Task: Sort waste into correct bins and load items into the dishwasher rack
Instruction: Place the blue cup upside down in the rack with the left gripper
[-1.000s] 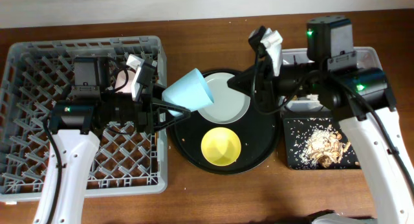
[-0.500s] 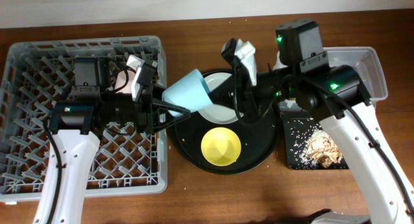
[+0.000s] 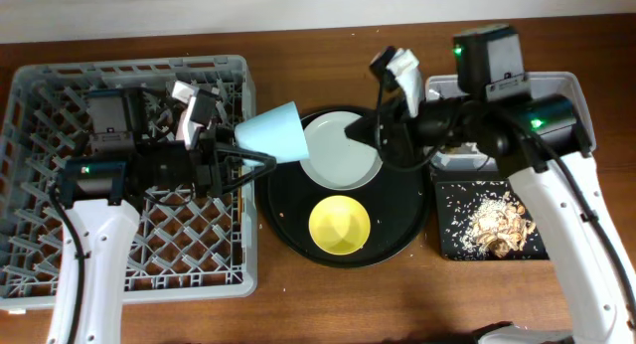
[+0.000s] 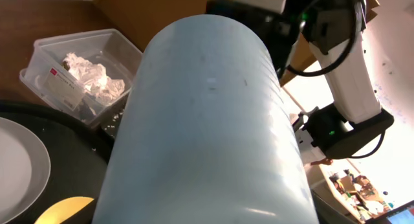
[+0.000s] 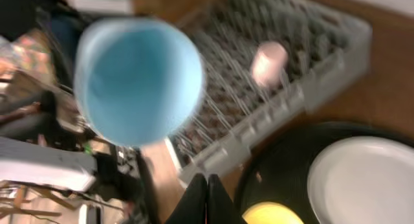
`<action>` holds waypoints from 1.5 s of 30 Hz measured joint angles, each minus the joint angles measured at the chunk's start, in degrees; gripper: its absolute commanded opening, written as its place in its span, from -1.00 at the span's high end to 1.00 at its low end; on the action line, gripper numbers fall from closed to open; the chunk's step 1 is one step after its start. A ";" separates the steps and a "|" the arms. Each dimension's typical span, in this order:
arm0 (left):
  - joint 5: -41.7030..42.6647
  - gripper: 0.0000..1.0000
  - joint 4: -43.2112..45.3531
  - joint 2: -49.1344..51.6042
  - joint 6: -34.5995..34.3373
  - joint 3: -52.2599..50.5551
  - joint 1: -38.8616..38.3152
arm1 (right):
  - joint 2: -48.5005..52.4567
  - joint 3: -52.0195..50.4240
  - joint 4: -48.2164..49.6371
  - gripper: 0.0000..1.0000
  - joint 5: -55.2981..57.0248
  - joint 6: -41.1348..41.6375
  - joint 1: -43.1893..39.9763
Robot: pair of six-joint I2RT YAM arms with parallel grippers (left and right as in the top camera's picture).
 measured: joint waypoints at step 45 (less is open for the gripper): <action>-74.99 -0.47 -13.07 8.72 -20.15 3.43 -1.25 | 4.81 -5.73 -12.70 -0.97 27.65 6.08 0.00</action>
